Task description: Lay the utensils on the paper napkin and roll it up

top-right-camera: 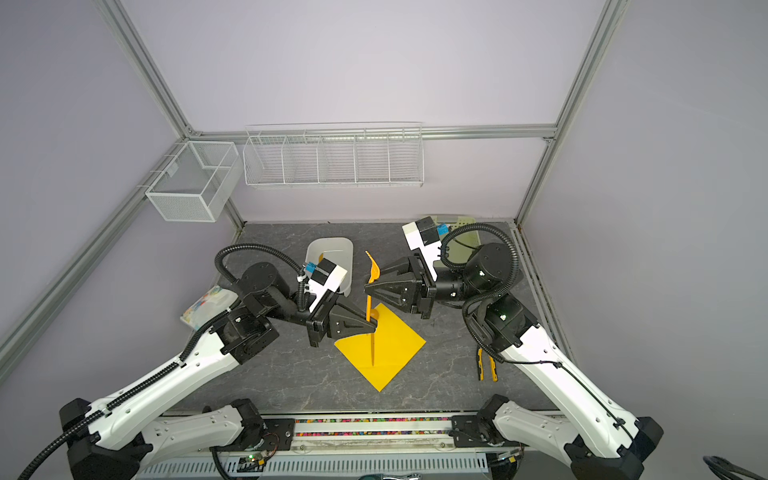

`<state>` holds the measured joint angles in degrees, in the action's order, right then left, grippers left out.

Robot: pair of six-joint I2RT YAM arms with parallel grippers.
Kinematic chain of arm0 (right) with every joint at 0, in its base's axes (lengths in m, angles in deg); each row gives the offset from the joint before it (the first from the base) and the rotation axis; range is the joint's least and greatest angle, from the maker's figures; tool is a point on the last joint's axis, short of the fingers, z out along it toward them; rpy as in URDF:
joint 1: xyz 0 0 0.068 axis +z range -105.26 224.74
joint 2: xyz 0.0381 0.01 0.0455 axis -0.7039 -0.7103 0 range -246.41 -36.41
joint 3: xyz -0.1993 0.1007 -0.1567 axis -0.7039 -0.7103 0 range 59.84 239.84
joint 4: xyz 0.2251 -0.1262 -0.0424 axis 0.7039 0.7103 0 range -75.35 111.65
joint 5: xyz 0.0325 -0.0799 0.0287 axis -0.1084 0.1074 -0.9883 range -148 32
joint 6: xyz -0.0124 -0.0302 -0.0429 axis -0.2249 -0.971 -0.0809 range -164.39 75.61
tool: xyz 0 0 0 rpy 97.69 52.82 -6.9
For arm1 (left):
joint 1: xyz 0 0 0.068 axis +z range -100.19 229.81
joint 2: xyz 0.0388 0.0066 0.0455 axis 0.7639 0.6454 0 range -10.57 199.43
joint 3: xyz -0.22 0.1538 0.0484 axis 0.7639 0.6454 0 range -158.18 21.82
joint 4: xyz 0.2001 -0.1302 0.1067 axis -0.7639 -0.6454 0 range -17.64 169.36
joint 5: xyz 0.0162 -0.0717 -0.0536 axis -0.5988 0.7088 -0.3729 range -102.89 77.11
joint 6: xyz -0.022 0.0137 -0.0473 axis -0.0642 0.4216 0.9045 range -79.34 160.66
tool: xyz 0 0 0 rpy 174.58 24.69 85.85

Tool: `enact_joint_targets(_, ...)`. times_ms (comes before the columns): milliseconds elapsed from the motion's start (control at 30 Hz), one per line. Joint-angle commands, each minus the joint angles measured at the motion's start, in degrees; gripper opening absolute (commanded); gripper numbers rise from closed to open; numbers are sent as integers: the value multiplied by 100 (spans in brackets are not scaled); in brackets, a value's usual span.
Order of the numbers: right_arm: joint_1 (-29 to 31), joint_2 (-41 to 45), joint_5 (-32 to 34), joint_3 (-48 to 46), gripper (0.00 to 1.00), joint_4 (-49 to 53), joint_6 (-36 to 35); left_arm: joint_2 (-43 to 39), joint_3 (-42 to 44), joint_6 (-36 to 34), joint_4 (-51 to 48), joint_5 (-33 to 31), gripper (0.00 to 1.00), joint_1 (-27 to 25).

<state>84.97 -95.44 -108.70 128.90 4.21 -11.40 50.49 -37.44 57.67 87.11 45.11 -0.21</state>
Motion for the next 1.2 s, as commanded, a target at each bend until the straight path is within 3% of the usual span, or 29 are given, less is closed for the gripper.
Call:
enact_joint_targets(0,11,209,788,62,39,991,-416,-159,-280,-733,-792,-999,0,-30)
enact_joint_targets(100,16,283,1556,-29,47,1473,-478,-74,-415,-1018,-1398,-1760,0,-34)
enact_joint_targets(300,22,241,2400,-264,48,1419,-236,400,-796,-1220,-2430,-3239,0,-32)
enact_joint_targets(400,23,100,2690,-248,47,1370,-151,520,-861,-1237,-2531,-3219,0,-32)
enact_joint_targets(700,22,-180,3030,-257,31,1190,4,414,-684,-1110,-2277,-3345,0,-34)
enact_joint_targets(900,21,-219,3018,-266,10,1212,-7,420,-637,-1098,-2265,-3280,0,-27)
enact_joint_targets(1000,20,-224,2888,-250,7,1242,-89,402,-645,-1071,-2234,-3106,0,-34)
enact_joint_targets(1100,22,-189,2604,-197,7,1332,-232,337,-706,-986,-2195,-2902,18,-33)
enact_joint_targets(1167,25,-171,2270,-108,7,1459,-379,261,-718,-949,-2126,-2679,24,-34)
